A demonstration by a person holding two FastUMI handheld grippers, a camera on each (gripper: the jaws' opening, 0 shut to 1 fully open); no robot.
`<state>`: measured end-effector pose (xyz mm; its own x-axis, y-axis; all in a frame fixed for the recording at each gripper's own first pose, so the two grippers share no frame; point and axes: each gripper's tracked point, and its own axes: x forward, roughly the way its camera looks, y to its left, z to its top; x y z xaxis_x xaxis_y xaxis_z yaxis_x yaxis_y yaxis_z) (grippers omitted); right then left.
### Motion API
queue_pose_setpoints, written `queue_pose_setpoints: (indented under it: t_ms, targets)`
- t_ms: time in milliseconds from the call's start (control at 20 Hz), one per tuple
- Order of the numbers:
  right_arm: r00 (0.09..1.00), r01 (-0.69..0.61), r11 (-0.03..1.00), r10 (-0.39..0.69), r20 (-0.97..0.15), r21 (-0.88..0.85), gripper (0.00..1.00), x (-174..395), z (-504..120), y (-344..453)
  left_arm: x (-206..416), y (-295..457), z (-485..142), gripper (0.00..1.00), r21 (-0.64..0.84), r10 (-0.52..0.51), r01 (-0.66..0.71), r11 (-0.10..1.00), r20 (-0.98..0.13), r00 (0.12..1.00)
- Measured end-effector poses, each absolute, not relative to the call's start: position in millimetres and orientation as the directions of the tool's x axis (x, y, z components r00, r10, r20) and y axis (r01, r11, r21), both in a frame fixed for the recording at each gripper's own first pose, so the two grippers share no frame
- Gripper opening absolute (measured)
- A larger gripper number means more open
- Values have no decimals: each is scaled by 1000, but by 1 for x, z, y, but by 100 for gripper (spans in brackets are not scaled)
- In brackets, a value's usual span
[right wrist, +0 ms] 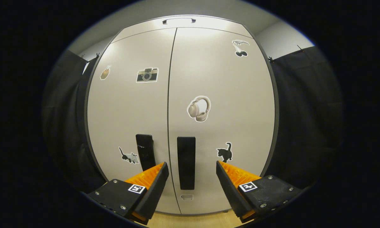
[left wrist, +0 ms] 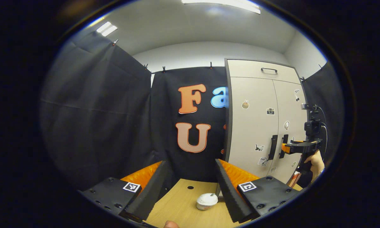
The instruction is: Open the right door of the double-door shoe cabinet with the right hand, and open the left door with the left hand.
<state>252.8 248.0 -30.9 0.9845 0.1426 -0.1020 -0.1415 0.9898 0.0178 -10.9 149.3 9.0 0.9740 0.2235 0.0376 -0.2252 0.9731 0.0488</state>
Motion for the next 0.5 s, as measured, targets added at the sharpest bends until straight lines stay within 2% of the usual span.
queue_pose_setpoints:
  t_ms: [500]
  targets:
    - [976, -150, 988, 152, -159, 21, 65, 284, -55, 259, -2, 162, -8, 97, 26, 245, -245, 969, 4, 969]
